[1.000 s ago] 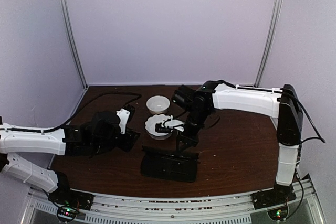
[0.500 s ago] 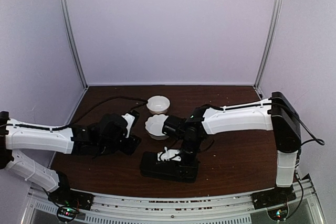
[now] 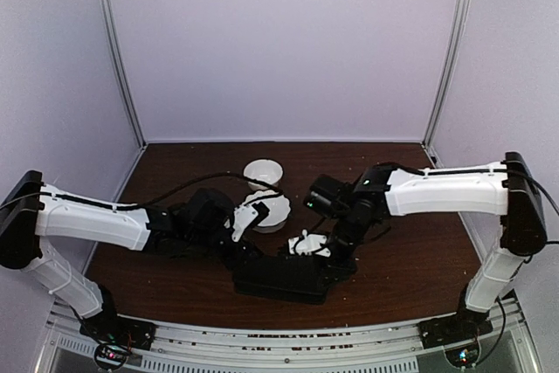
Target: Sort the hair-cutting tools
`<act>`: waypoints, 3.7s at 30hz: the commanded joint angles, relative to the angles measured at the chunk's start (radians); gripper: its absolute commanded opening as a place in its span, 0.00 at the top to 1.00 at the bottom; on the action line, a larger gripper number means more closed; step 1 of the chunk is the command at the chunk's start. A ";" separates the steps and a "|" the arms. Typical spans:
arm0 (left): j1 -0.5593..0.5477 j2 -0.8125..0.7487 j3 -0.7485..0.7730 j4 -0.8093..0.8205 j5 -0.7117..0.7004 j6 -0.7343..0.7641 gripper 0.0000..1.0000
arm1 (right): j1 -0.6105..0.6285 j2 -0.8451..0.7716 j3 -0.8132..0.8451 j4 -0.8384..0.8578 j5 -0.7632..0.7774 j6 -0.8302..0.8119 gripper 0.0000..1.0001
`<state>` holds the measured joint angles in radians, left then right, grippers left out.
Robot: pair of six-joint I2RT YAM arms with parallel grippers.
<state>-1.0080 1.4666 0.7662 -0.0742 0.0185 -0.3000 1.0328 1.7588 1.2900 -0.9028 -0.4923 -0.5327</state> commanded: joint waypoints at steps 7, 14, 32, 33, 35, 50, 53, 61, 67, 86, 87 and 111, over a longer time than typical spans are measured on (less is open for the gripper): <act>-0.181 0.070 0.182 -0.094 0.056 0.396 0.58 | -0.231 -0.089 -0.127 0.066 -0.003 0.059 0.54; -0.221 0.157 0.237 -0.144 0.075 0.473 0.62 | -0.275 0.031 -0.118 0.074 -0.040 0.101 0.54; -0.245 0.306 0.228 -0.112 0.055 0.457 0.69 | -0.275 0.163 -0.080 0.084 -0.064 0.053 0.60; -0.245 0.308 0.224 -0.105 0.051 0.456 0.69 | -0.274 0.170 -0.075 0.076 -0.073 0.049 0.62; -0.245 0.313 0.218 -0.098 0.045 0.452 0.69 | -0.274 0.176 -0.070 0.069 -0.100 0.035 0.68; -0.244 0.362 0.222 -0.099 -0.201 0.348 0.81 | -0.274 0.155 0.018 0.072 0.121 0.024 1.00; -0.244 0.363 0.226 -0.101 -0.268 0.310 0.86 | -0.275 0.174 0.072 0.049 0.183 -0.009 1.00; -0.239 0.380 0.237 -0.094 -0.354 0.228 1.00 | -0.280 0.155 0.052 0.019 0.229 -0.100 1.00; -0.219 0.392 0.244 -0.092 -0.380 0.202 1.00 | -0.281 0.114 -0.006 -0.002 0.209 -0.175 1.00; -0.293 0.281 0.236 -0.048 -0.362 0.420 0.59 | -0.281 0.206 0.136 -0.022 0.110 -0.107 1.00; -0.294 0.283 0.243 -0.050 -0.371 0.429 0.59 | -0.280 0.215 0.153 -0.025 0.109 -0.109 1.00; -0.296 0.504 0.482 -0.122 -0.425 0.595 0.71 | -0.279 0.320 0.309 -0.075 0.080 -0.113 1.00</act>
<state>-1.3018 1.9331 1.2072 -0.1856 -0.3206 0.2970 0.7506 2.0659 1.5665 -0.9733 -0.3733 -0.6479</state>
